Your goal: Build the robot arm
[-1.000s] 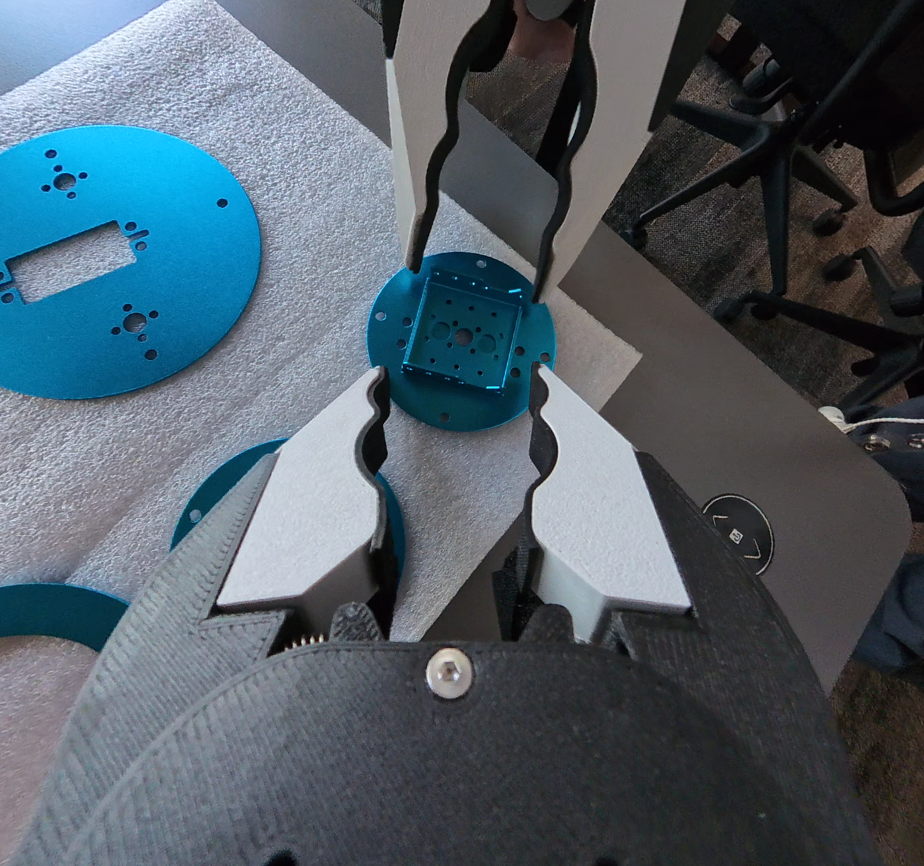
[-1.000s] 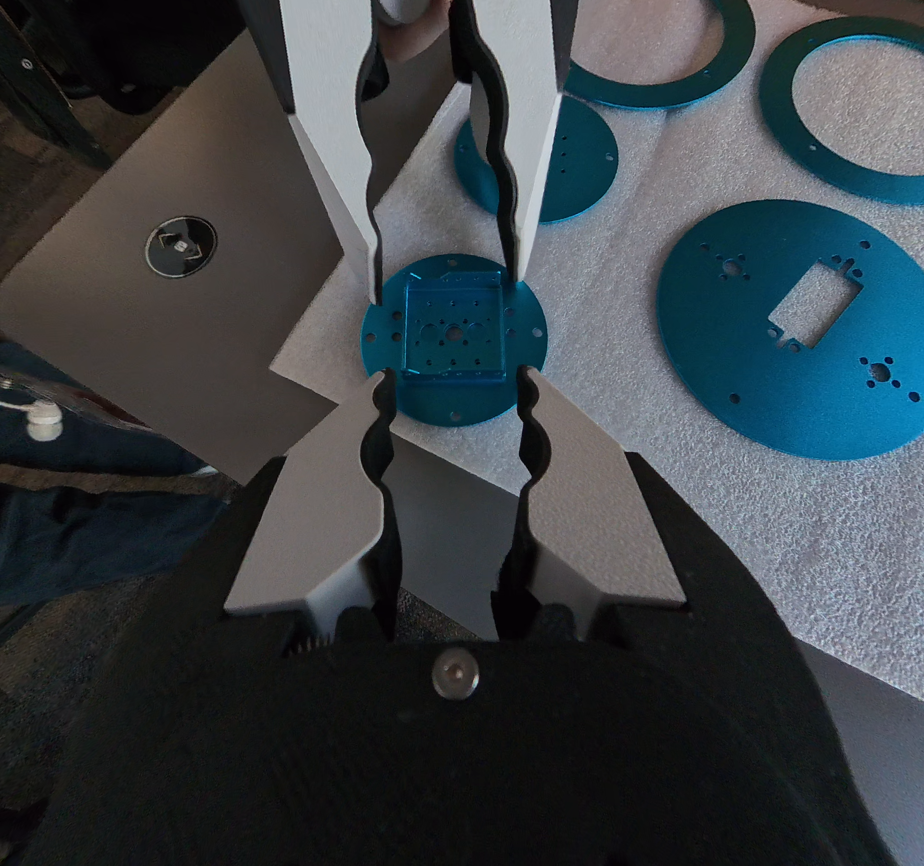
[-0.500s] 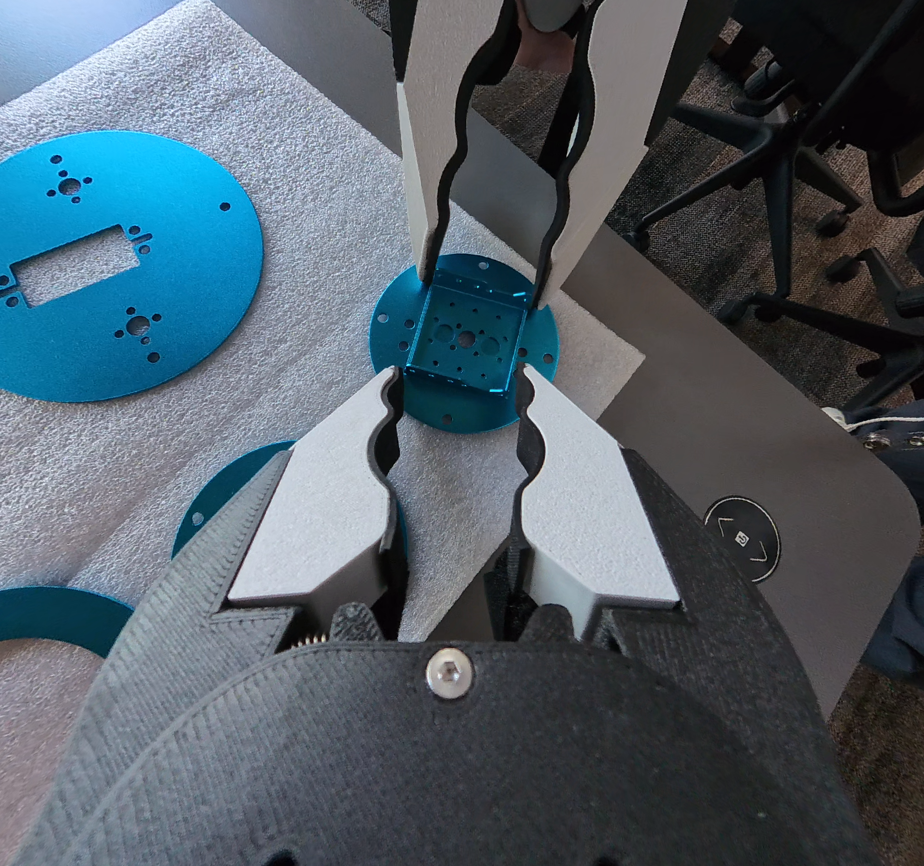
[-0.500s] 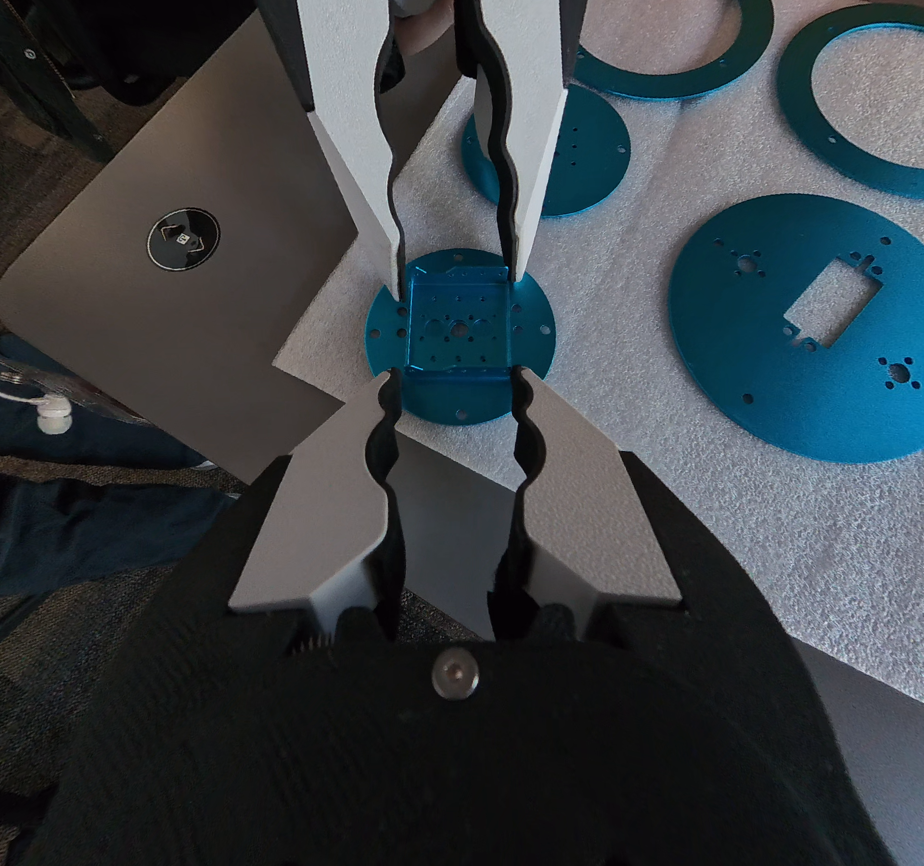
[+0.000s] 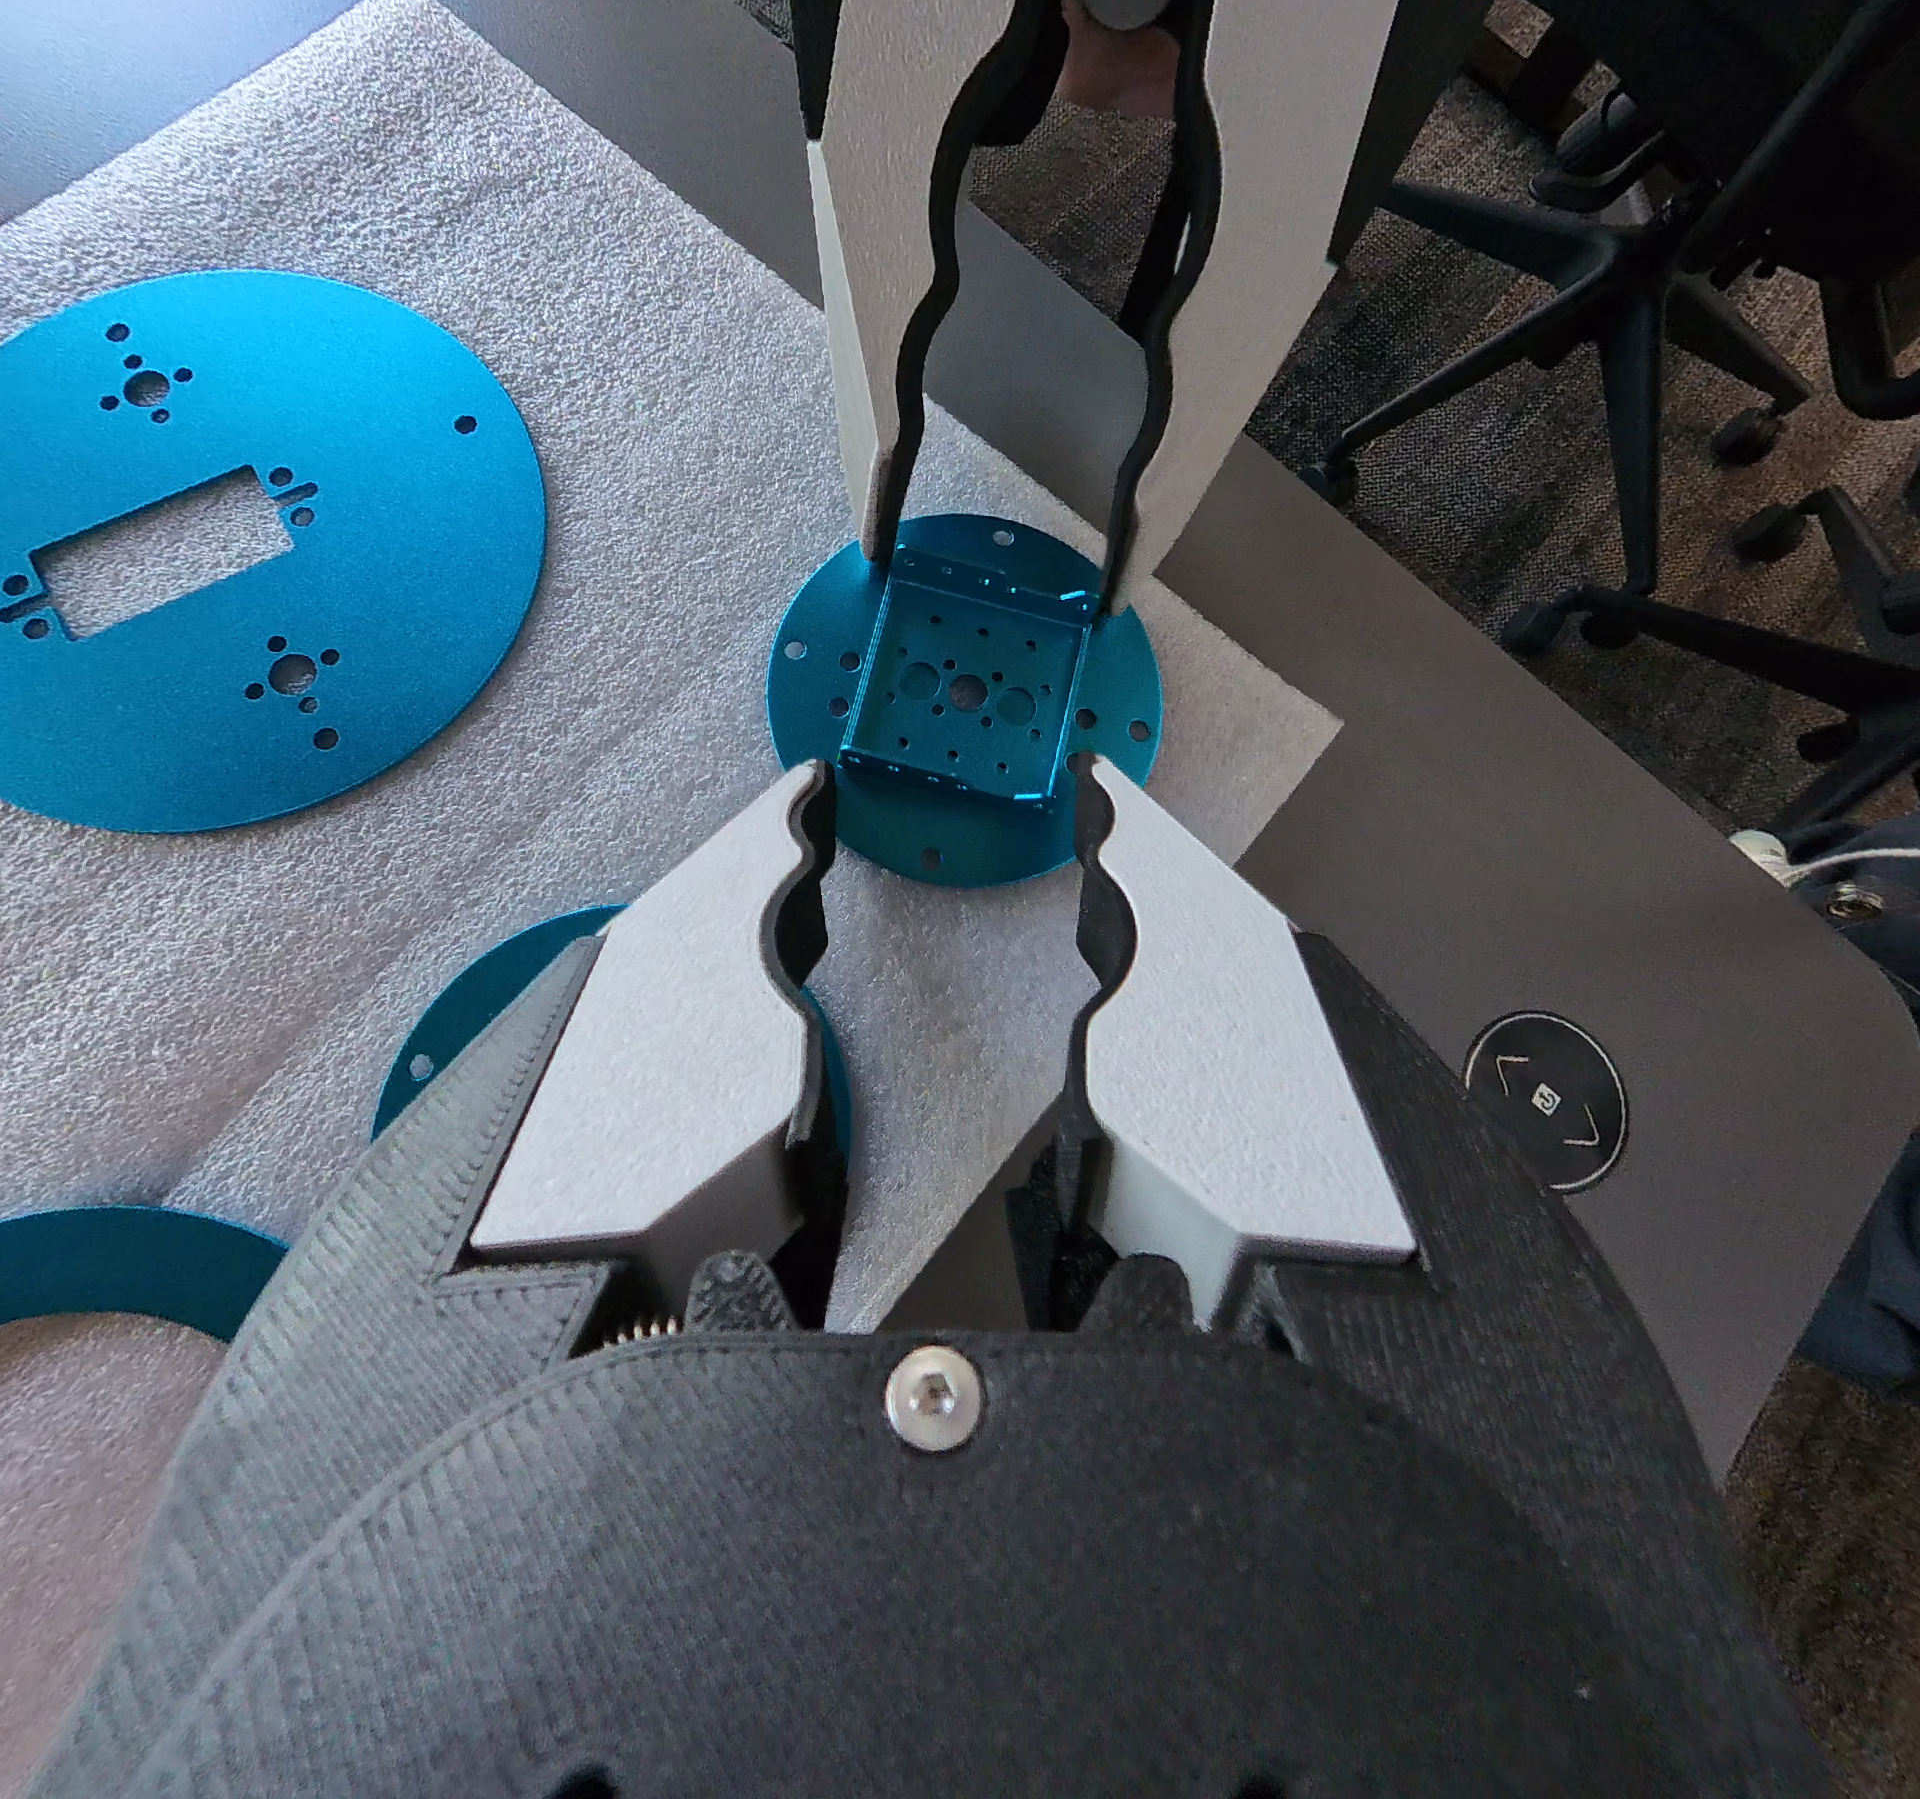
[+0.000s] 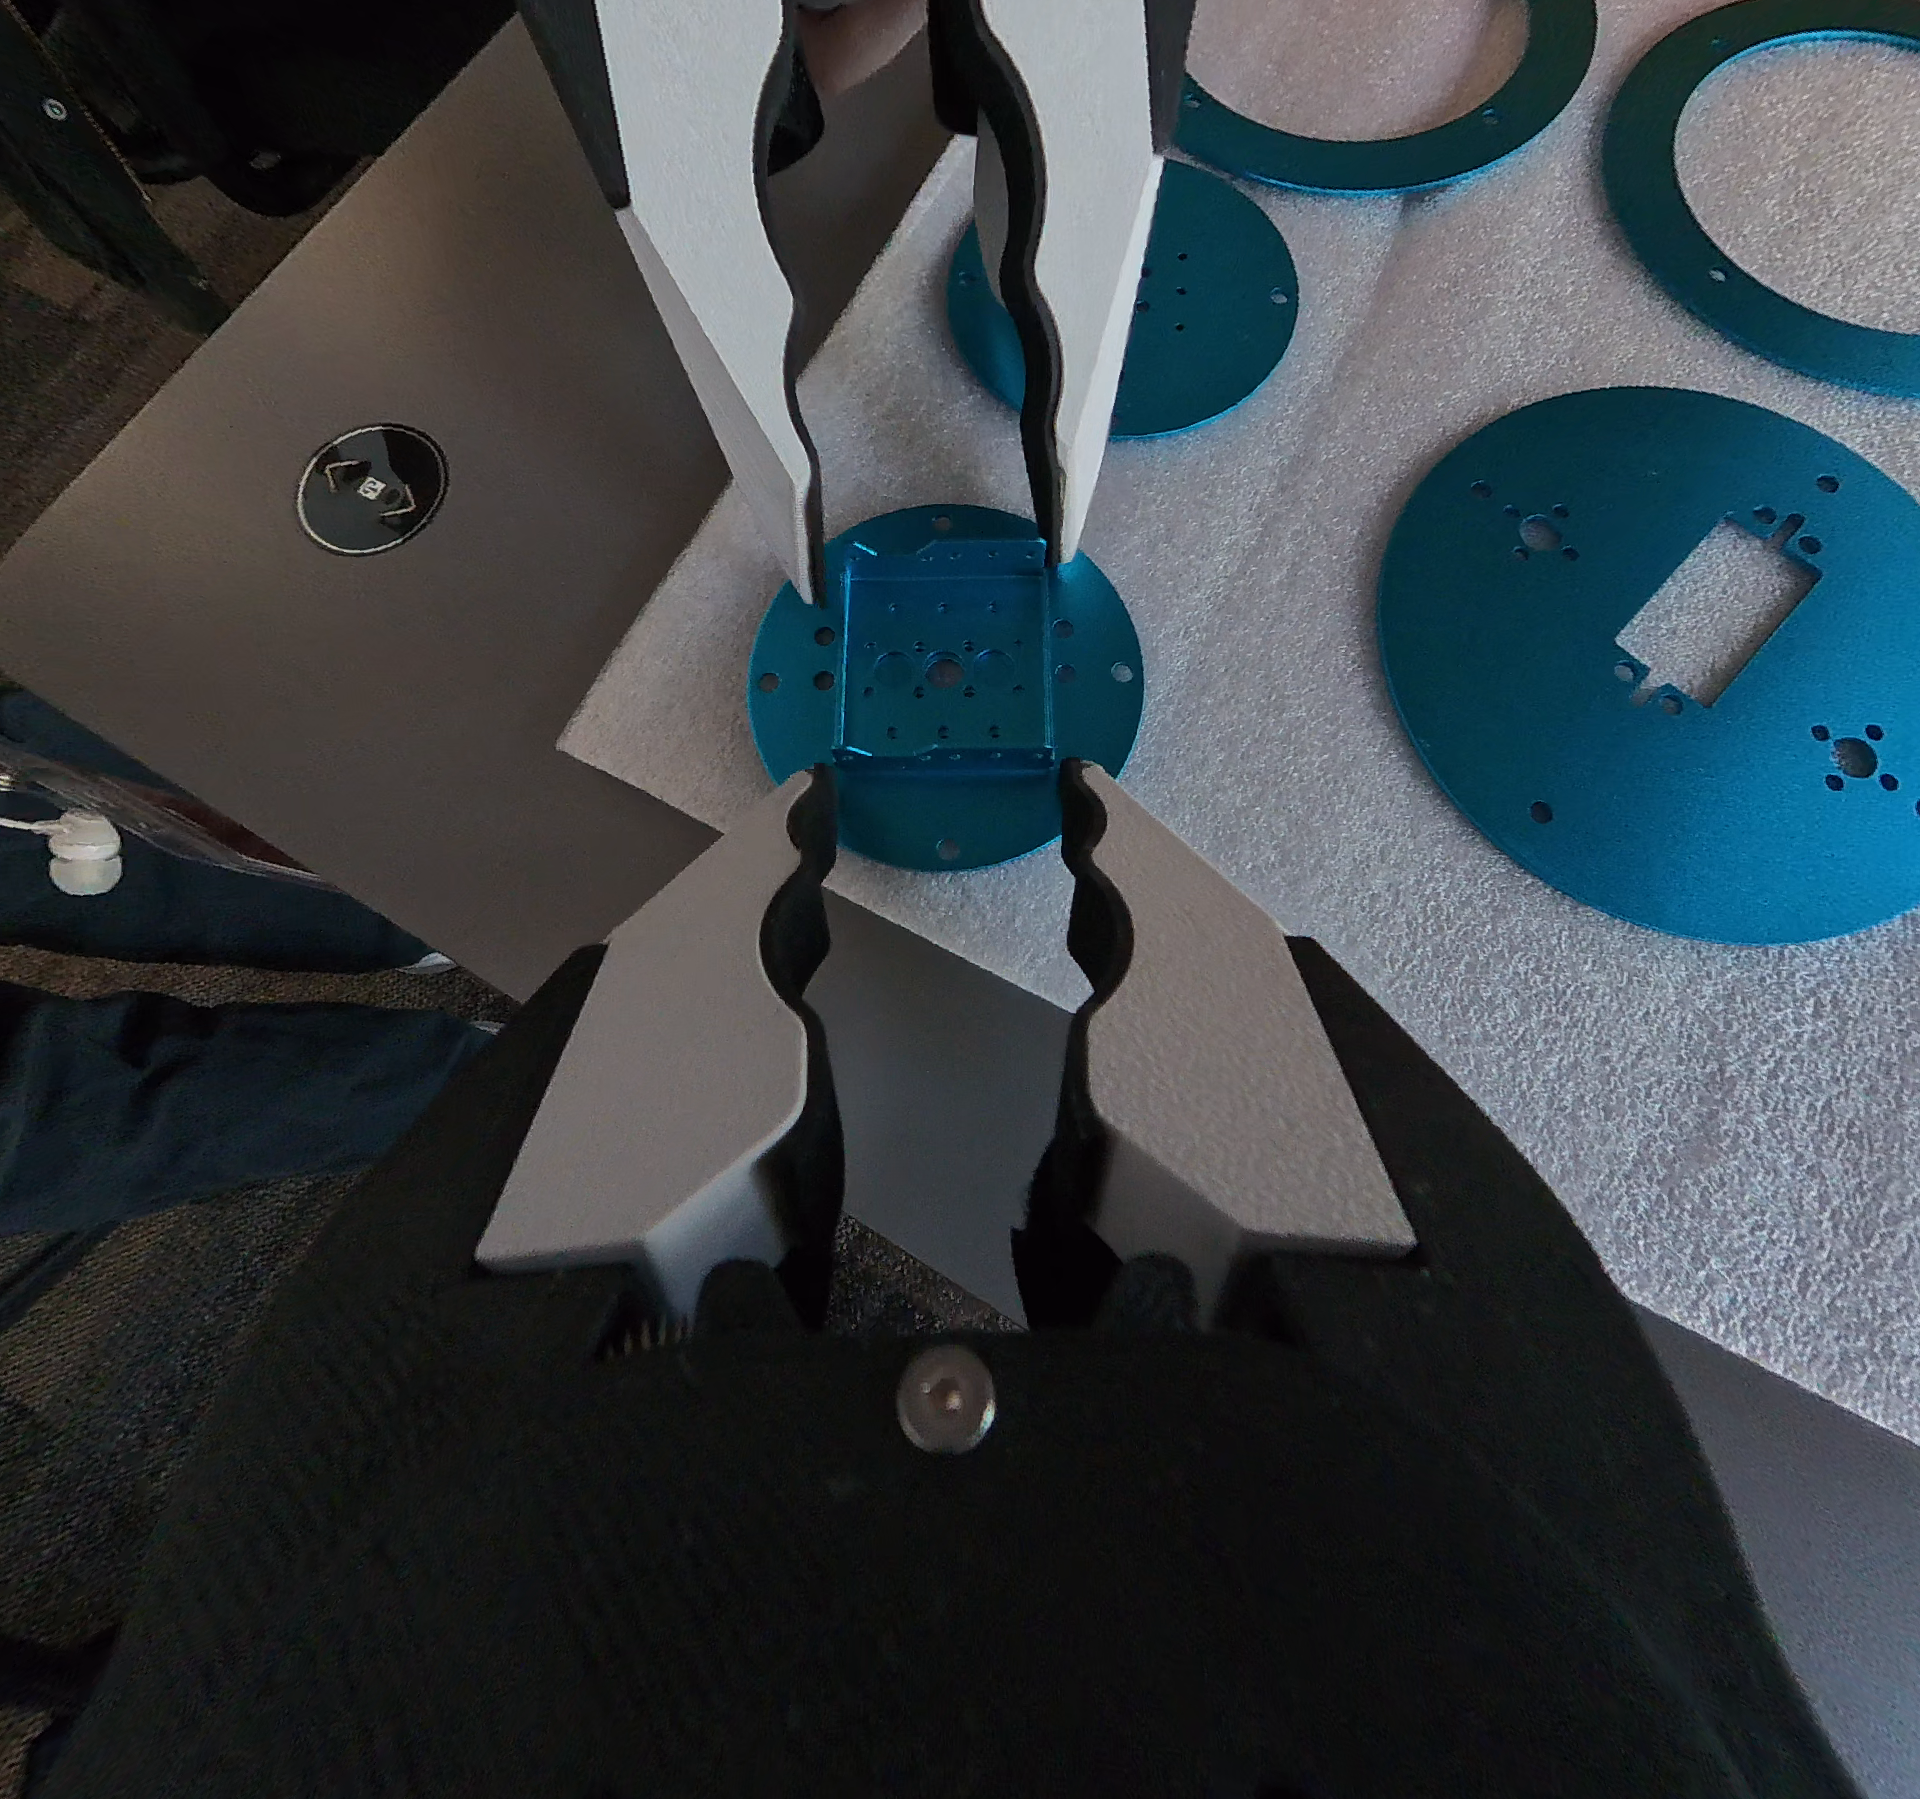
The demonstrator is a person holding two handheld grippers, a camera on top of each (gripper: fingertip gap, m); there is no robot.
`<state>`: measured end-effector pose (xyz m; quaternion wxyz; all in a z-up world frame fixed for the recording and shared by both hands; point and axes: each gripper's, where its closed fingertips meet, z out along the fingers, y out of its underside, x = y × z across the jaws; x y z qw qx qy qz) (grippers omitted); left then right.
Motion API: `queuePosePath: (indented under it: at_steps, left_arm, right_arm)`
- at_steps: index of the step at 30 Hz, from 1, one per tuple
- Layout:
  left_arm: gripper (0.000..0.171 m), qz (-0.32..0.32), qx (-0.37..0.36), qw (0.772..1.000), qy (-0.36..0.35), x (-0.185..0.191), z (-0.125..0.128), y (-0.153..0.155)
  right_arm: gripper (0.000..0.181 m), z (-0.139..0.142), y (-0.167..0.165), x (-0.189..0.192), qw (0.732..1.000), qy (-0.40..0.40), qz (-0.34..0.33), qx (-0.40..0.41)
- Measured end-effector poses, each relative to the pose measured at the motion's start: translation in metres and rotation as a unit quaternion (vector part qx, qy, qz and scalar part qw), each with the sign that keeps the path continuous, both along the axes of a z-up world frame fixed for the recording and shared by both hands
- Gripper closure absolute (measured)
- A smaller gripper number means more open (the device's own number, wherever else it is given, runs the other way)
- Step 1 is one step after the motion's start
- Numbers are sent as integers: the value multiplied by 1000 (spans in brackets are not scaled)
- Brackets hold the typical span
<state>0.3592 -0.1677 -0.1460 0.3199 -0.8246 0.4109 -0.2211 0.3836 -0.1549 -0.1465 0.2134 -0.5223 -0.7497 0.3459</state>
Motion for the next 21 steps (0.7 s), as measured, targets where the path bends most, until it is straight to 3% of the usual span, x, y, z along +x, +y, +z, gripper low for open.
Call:
queuePosePath:
  at_steps: [4,21]
  left_arm:
    - [127,0,4,1000,1,0,0,-1]
    - [132,-1,10,1000,4,-1,0,0]
  right_arm:
    - [133,2,-2,-3,1000,7,-4,-9]
    - [140,0,-3,-2,1000,1,4,-9]
